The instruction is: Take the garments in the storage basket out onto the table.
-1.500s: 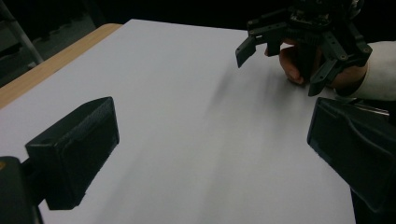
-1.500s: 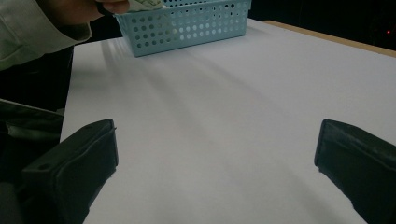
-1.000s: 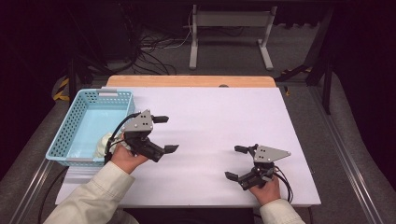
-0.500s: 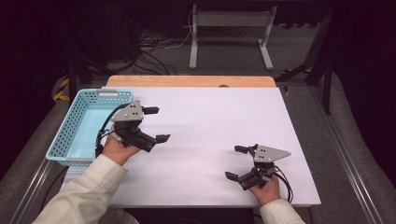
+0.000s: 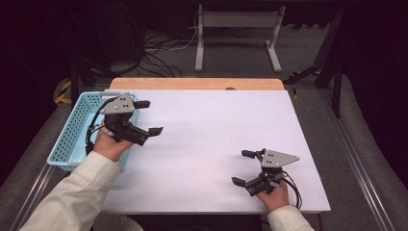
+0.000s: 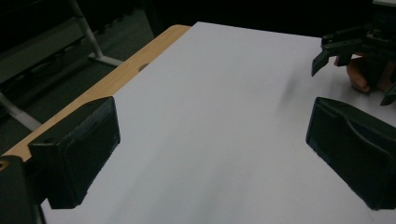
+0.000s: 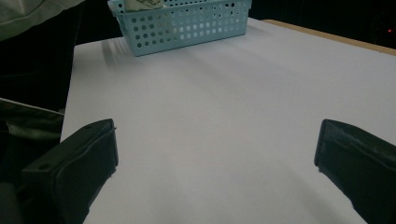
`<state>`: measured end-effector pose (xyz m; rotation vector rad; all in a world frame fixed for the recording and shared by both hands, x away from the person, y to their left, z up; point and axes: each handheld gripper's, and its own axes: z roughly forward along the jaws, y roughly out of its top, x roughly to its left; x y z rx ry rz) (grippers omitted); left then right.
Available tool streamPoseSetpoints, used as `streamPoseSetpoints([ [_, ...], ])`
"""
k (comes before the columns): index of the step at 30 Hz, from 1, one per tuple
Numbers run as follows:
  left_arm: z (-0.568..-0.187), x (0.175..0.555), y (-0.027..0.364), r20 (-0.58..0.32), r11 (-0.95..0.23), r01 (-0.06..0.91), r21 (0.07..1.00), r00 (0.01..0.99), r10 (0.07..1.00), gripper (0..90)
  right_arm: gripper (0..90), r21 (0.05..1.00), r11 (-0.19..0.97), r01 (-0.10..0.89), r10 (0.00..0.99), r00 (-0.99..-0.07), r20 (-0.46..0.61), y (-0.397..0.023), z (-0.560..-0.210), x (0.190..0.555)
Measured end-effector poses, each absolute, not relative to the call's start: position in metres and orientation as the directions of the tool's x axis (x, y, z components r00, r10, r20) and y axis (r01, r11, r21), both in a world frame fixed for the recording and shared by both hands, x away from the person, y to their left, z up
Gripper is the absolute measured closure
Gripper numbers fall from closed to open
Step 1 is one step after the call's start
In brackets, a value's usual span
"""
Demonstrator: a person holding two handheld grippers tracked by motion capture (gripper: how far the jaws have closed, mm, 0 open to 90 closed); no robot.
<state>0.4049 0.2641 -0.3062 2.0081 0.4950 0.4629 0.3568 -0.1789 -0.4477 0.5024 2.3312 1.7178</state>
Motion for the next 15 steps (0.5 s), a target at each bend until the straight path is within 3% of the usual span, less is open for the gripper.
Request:
streamPoseSetpoints([
  [15,-0.308,0.409,0.304,0.111,-0.419,0.195,0.887,0.79,0.603,4.2,0.1,0.951,0.27,0.149,0.384,-0.923,0.036,-0.178,-0.448,0.357],
])
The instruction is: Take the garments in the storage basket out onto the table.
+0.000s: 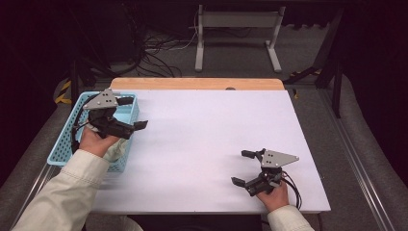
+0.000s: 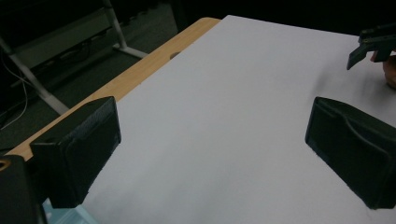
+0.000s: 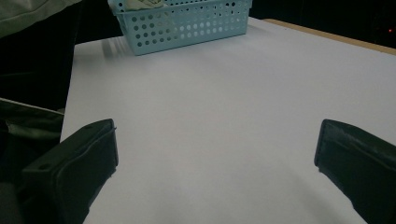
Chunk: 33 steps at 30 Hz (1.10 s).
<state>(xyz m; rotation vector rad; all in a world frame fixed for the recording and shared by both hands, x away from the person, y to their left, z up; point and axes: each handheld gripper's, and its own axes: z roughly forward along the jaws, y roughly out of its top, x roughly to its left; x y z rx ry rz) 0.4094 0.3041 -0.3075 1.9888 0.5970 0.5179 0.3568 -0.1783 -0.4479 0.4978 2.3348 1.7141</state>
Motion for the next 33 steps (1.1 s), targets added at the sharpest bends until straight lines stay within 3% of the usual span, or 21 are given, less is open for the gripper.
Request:
streamPoseSetpoints([
  [22,-0.317,0.407,0.367,0.111,-0.401,0.267,0.876,0.699,0.707,3.3,0.2,0.951,0.272,0.149,0.386,-0.922,0.034,-0.178,-0.448,0.357],
  [33,-0.332,0.408,0.381,0.084,-0.426,0.336,0.84,0.695,0.714,4.0,0.2,0.951,0.272,0.15,0.385,-0.922,0.036,-0.178,-0.448,0.357],
])
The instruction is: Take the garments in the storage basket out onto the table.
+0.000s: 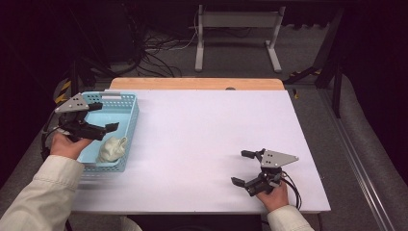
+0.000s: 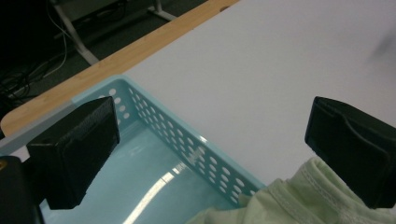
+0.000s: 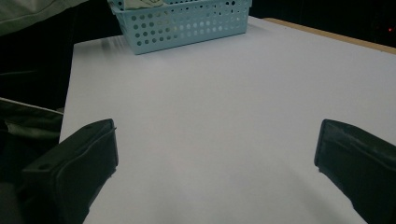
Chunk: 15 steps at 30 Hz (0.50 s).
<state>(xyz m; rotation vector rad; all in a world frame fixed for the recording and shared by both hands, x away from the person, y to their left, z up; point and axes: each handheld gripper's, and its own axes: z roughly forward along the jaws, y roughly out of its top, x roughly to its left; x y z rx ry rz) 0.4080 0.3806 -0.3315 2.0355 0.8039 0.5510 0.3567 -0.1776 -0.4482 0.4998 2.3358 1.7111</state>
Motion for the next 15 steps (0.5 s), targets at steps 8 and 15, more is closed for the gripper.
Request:
streamPoseSetpoints([
  [8,-0.343,0.408,0.388,0.081,-0.477,0.408,0.778,0.688,0.721,4.5,0.1,0.951,0.272,0.146,0.388,-0.921,0.03,-0.178,-0.448,0.357],
  [15,-0.351,0.409,0.393,0.062,-0.51,0.464,0.725,0.693,0.718,5.1,0.1,0.951,0.273,0.143,0.389,-0.921,0.027,-0.177,-0.448,0.356],
])
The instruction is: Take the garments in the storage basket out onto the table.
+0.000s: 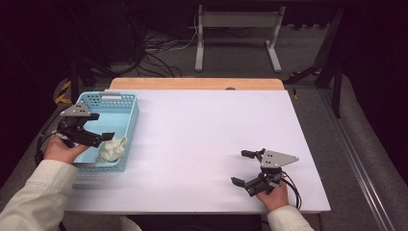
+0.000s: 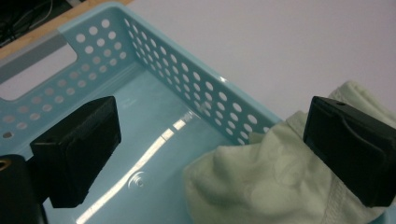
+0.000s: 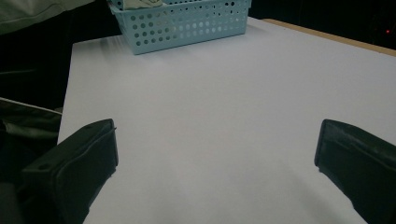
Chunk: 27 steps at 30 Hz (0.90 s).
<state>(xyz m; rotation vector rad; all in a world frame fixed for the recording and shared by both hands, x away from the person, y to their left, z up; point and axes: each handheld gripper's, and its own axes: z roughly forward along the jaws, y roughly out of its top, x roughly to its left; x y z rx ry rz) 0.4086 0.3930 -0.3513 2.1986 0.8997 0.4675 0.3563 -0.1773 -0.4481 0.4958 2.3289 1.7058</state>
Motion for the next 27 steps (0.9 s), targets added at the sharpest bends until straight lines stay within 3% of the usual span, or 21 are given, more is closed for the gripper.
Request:
streamPoseSetpoints([
  [27,-0.377,0.414,0.387,-0.059,-0.599,0.604,0.526,0.728,0.683,9.3,0.2,0.949,0.275,0.151,0.378,-0.925,0.038,-0.176,-0.449,0.356],
])
